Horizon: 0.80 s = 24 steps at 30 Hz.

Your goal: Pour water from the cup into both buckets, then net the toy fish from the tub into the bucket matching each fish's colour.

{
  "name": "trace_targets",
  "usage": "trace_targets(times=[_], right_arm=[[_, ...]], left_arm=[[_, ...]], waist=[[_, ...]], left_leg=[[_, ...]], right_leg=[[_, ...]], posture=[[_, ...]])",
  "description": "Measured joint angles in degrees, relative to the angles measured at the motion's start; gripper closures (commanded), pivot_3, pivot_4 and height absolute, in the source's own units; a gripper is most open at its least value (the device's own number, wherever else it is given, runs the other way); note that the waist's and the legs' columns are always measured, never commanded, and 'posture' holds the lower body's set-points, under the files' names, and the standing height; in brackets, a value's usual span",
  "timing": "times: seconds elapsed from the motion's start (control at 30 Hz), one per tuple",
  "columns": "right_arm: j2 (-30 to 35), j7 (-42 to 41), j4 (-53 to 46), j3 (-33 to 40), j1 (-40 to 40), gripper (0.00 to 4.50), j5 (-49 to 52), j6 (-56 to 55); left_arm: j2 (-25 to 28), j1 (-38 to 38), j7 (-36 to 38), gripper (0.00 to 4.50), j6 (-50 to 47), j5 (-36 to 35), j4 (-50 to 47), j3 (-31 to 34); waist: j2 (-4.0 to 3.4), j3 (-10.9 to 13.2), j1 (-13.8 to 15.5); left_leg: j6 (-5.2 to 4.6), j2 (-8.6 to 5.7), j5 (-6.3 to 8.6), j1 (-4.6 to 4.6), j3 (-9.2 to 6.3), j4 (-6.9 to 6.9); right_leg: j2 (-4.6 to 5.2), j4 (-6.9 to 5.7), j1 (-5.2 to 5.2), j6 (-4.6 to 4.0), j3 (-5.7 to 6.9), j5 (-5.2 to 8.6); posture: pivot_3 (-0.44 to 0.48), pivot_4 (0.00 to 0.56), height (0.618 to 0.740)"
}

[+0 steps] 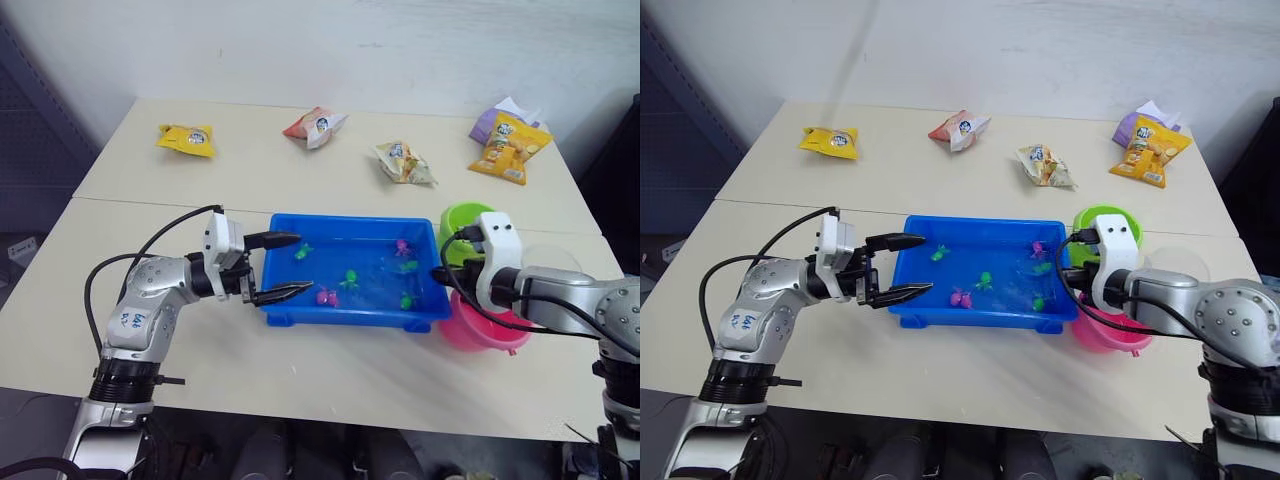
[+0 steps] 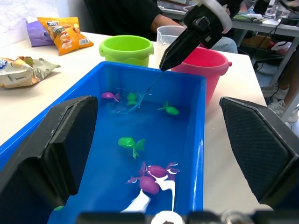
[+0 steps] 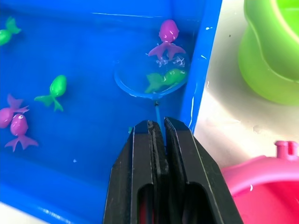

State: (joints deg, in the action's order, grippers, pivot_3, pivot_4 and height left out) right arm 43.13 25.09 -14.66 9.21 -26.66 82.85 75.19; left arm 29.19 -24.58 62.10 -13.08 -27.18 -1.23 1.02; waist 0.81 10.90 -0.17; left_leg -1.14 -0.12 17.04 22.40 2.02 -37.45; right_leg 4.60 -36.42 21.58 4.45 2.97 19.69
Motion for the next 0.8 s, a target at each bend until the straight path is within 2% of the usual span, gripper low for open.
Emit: trace_targets(times=[0.17, 0.3, 0.47, 0.8], right_arm=[[-1.77, 1.55, 1.46, -0.27, -0.65, 4.50, -0.26, 0.02], [-2.63, -0.46, 0.34, -0.28, -0.07, 4.50, -3.91, -1.41], [-2.75, -5.74, -3.66, -0.29, 3.51, 4.50, -10.11, -4.39], [-2.37, -21.65, -13.81, -0.31, 14.99, 4.50, -24.42, -15.55]], left_arm=[[-0.06, 0.10, -0.43, 0.01, 0.00, 0.00, -0.01, 0.00], [-0.16, 0.19, -0.78, 0.01, 0.00, 0.00, -0.04, 0.00], [-0.25, 0.41, -1.00, 0.01, 0.01, 0.00, -0.08, 0.01], [-0.29, 0.50, -1.00, 0.01, 0.03, 0.00, -0.11, 0.01]], waist=[[0.00, 0.00, 0.00], [0.00, 0.00, 0.00], [0.00, 0.00, 0.02], [0.00, 0.00, 0.07]], left_leg=[[0.00, 0.00, 0.00, 0.00, 0.00, 0.01], [0.00, 0.00, 0.00, 0.00, 0.00, 0.02], [-0.01, 0.00, 0.01, 0.00, 0.00, 0.05], [-0.01, 0.00, 0.01, -0.02, 0.00, 0.09]], right_leg=[[0.00, 0.00, 0.00, 0.00, 0.00, 0.00], [0.00, 0.00, 0.00, 0.00, 0.00, 0.00], [0.00, 0.02, 0.00, 0.00, 0.00, 0.00], [-0.01, 0.02, 0.00, 0.00, -0.01, 0.00]], posture=[[0.000, 0.150, 0.740], [0.000, 0.150, 0.740], [0.000, 0.150, 0.740], [0.000, 0.150, 0.740]])
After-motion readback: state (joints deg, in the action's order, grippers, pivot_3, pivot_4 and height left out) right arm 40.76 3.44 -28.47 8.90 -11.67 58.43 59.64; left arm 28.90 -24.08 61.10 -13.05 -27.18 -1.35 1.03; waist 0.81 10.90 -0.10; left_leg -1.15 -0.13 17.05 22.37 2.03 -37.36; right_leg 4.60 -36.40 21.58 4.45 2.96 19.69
